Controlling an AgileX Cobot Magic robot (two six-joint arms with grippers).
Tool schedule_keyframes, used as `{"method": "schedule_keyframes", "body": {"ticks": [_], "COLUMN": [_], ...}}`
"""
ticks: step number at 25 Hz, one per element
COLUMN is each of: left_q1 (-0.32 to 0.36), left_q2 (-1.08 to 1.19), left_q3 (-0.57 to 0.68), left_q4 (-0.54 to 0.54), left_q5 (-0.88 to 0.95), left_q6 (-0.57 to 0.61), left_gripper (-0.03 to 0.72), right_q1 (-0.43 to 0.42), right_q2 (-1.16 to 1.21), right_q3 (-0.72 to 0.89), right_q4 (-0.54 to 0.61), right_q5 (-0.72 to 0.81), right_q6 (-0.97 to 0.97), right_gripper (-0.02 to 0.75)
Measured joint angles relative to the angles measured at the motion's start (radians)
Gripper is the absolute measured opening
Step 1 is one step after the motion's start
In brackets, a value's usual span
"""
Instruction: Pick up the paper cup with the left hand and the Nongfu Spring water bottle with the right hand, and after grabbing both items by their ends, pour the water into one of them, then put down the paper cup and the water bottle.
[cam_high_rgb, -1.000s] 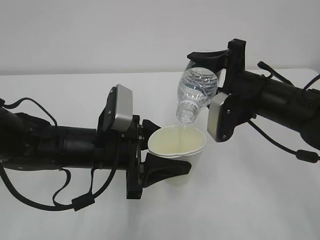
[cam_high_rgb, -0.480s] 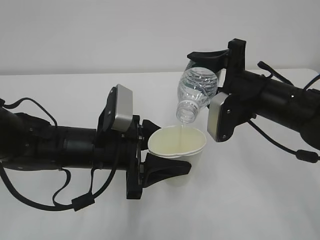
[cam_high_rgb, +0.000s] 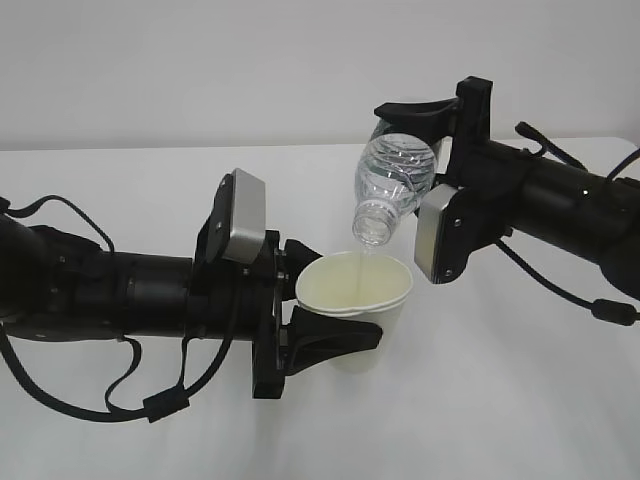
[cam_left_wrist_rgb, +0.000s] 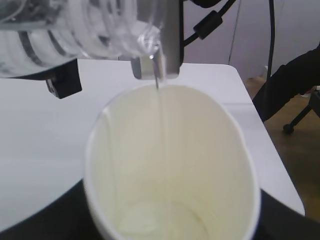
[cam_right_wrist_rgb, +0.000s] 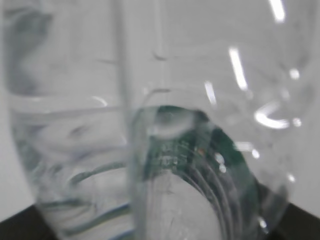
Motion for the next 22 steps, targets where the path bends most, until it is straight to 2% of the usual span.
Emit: {"method": "schedule_keyframes", "body": {"ticks": [22], "left_q1": [0.0], "left_q2": [0.0], "left_q3": [0.0], "left_q4": [0.0], "left_q5": [0.0], "left_q6": [0.0], "left_gripper": [0.429], "right_q1": [0.0], "right_q2": [0.0], "right_q3": [0.0], "right_q4": [0.0], "right_q5": [0.0], "right_q6": [-0.013], "right_gripper": [0.483]}}
